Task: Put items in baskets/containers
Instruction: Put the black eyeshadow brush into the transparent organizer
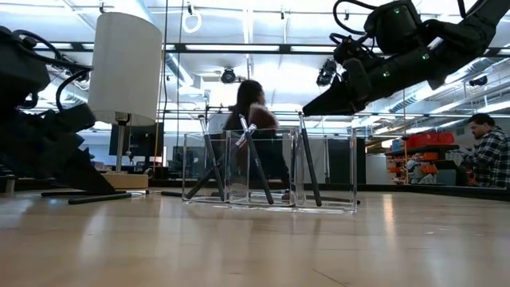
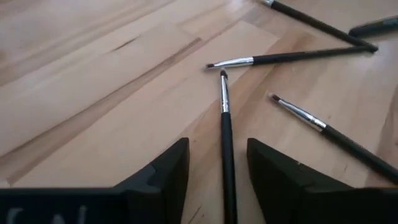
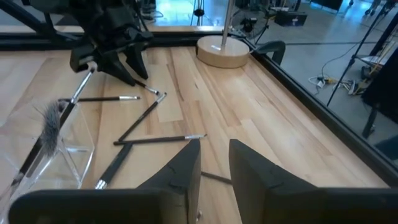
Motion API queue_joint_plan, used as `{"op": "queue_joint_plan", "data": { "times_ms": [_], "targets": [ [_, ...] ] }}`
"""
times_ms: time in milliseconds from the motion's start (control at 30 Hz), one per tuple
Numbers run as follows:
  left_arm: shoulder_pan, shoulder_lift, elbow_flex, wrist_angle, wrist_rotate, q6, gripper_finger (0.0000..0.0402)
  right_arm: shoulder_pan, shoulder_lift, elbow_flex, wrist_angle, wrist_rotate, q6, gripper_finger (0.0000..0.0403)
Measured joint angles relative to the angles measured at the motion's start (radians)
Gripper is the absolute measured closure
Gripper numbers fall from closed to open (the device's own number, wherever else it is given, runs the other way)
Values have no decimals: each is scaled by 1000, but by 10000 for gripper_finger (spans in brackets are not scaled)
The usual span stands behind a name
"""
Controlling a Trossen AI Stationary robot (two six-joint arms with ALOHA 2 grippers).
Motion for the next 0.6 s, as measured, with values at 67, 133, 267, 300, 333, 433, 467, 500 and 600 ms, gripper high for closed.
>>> {"op": "queue_joint_plan", "data": {
  "times_ms": [67, 133, 267, 300, 333, 433, 467, 500, 600],
  "targets": [
    [2, 1, 0, 16, 17, 45, 262, 0, 0, 0, 12, 0, 0, 317],
    [2, 2, 0, 28, 26, 54, 280, 0, 0, 0, 15, 0, 0, 317],
    [2, 24, 0, 36, 23, 41, 297, 0, 0, 0, 16, 0, 0, 317],
    [2, 35, 0, 39, 20, 32, 299, 0, 0, 0, 16, 0, 0, 317],
    [2, 50, 1, 43, 14, 19, 300, 0, 0, 0, 16, 0, 0, 317],
    [2, 91, 2, 57, -4, -27, 313, 0, 0, 0, 19, 0, 5, 317],
    [2, 107, 2, 71, -9, -34, 320, 0, 0, 0, 20, 0, 7, 317],
    [2, 122, 2, 87, -12, -39, 331, 0, 0, 0, 20, 0, 8, 317],
    [2, 162, 2, 127, -23, -57, 375, 0, 0, 0, 20, 0, 8, 317]
  ]
}}
